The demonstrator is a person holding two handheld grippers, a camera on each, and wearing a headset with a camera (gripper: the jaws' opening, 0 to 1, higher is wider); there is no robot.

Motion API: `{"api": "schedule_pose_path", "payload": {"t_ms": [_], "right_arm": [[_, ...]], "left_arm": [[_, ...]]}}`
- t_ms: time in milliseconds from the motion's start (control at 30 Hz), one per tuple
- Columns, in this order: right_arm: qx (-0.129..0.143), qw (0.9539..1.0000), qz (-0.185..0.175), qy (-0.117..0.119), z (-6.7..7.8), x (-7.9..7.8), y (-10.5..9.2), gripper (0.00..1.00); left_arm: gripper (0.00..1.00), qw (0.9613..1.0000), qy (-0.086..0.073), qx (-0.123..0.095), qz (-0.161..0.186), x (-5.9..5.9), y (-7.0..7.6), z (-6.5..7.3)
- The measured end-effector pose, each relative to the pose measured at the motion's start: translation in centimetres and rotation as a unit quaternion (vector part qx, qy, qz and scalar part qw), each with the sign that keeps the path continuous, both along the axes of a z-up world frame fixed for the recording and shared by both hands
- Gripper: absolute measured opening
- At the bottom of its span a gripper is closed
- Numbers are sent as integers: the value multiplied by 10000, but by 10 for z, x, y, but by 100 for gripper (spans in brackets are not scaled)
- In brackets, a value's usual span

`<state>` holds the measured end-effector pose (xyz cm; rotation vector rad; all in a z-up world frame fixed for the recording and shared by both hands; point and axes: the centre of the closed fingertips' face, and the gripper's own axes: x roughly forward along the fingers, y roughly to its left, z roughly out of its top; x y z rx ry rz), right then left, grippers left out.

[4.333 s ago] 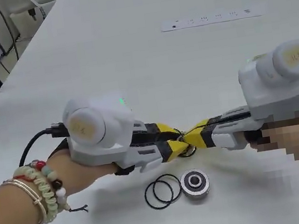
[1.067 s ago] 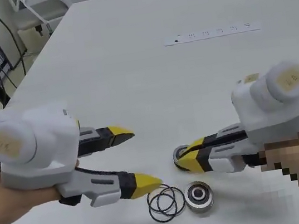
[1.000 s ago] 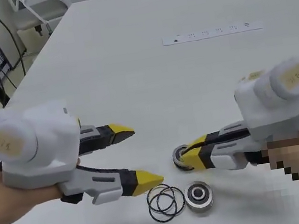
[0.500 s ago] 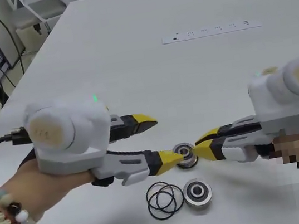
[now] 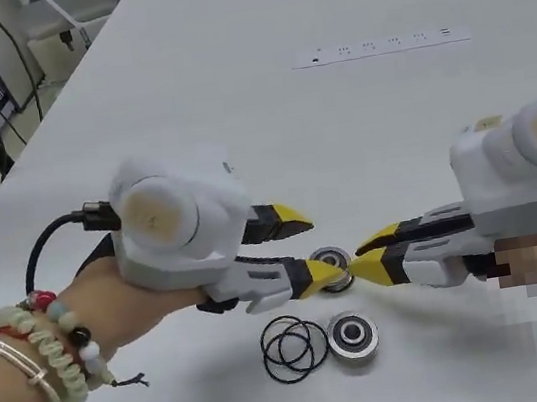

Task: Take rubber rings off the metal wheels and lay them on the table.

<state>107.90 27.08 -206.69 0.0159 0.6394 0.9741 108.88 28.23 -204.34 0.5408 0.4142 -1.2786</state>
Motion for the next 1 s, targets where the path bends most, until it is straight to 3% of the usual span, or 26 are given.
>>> {"api": "schedule_pose_path", "payload": {"t_ms": [233, 500, 600, 700, 1000], "right_arm": [[-211, 9996, 172, -13, -5, -6, -1, 12], [-449, 9979, 435, -154, -11, -6, 8, 18], [-508, 9971, 519, -228, -11, -5, 11, 19], [-778, 9940, 646, -410, -13, -3, 10, 15], [-906, 9913, 741, -609, -14, -4, 5, 6]], "left_arm": [[17, 9998, 170, 119, -54, -2, -4, -17], [7, 9995, 326, -35, 10, -1, -2, -14], [7, 9985, 509, -129, 134, 1, 0, -14], [7, 9984, 515, -160, 159, 0, 0, -14], [7, 9983, 504, -190, 206, -2, 0, -15]]}}
